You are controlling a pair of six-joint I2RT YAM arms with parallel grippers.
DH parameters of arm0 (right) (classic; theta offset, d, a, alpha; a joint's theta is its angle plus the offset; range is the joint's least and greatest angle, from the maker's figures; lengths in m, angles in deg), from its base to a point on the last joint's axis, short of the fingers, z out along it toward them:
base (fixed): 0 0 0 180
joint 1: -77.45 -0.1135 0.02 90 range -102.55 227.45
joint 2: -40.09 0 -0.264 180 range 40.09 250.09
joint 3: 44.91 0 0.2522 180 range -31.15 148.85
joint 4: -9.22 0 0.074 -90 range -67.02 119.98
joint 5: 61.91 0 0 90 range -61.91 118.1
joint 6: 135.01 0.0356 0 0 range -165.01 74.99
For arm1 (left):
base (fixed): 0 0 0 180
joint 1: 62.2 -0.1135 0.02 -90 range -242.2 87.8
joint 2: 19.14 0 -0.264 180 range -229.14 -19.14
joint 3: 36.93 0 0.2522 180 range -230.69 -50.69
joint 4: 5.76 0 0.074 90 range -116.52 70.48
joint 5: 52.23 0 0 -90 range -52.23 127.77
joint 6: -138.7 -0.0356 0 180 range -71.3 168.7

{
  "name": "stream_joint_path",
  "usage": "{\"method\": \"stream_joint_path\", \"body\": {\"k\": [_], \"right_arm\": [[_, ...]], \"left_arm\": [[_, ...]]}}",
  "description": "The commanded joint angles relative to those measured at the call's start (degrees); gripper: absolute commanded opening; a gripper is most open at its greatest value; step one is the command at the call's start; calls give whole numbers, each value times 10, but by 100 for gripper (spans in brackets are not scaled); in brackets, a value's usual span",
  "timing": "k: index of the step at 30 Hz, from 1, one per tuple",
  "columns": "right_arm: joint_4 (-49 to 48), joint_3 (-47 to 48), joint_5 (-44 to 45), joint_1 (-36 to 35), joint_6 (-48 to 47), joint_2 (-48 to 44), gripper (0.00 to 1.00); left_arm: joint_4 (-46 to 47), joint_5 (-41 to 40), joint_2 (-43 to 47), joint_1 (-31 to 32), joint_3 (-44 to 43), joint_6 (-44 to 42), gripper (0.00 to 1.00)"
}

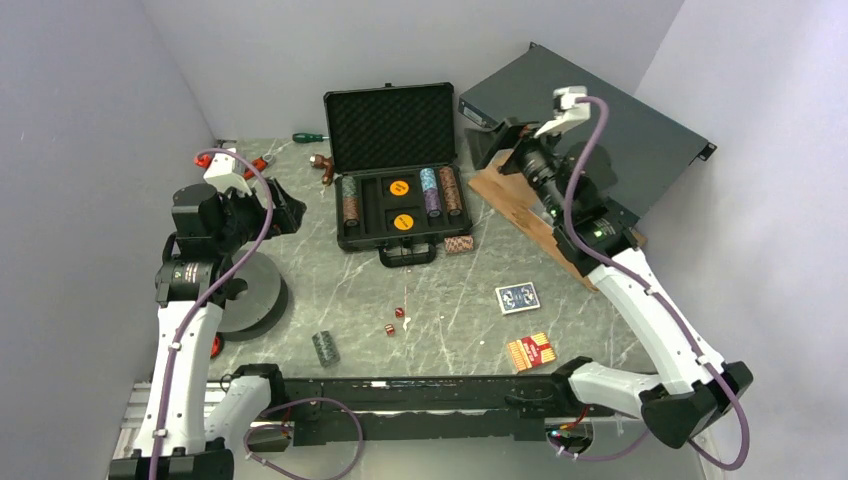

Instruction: Pack up texas hold em set

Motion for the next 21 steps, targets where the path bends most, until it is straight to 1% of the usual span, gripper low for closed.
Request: {"method": "stream_joint_path", "body": {"k": [1,3,7,11,14,19,20,21], "right_arm": [[40,-12,47,-45,20,19,100],[72,0,49,-67,22,44,100],[92,-2,41,-105,10,72,100],[141,14,49,-127,27,100,100],[153,7,57,-139,32,102,100],[140,-17,-5,-143,55,74,100],[130,-24,-29,-143,63,66,100],[107,-39,-72,-143,70,57,100]], "left_arm": [[23,16,6,8,-4,-15,99],[22,12,6,8,-4,-14,99],[13,-1,6,9,-6,-13,99],[10,-13,5,11,-5,-12,99],[10,-16,3,11,-5,-11,99],[11,-22,2,11,-4,-10,99],[11,-22,1,11,-4,-10,99],[11,-18,0,11,-4,-10,99]]}}
